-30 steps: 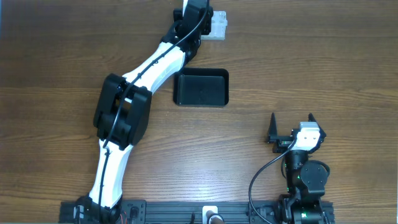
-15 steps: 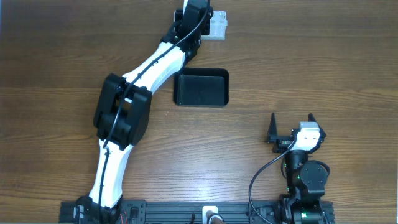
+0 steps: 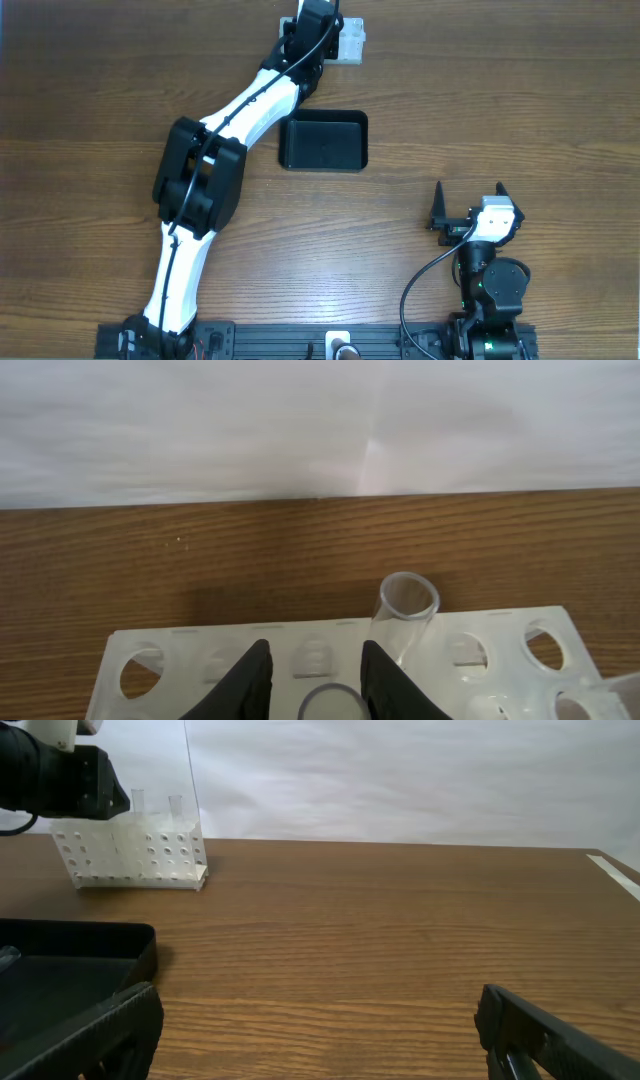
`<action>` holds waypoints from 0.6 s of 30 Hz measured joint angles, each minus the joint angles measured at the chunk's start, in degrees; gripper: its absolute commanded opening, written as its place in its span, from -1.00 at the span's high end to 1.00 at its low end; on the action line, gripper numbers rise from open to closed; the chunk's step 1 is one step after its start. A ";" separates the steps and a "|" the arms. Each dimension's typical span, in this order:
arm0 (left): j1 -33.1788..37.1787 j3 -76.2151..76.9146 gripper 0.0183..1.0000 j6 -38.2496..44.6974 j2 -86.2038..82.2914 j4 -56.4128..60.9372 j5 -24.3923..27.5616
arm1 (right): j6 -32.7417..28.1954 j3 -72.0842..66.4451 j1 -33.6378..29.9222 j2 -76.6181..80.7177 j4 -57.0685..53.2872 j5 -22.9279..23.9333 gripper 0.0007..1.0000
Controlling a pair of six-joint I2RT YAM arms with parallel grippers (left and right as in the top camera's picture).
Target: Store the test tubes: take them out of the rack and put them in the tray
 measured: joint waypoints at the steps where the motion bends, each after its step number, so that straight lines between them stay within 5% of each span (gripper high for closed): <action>1: 0.00 0.00 0.51 0.00 0.00 0.13 0.00 | 0.00 0.00 0.00 0.00 0.00 0.00 -0.98; 18: -0.28 0.00 0.75 0.00 0.02 0.39 0.02 | 0.00 0.00 0.00 0.00 0.00 0.00 -0.99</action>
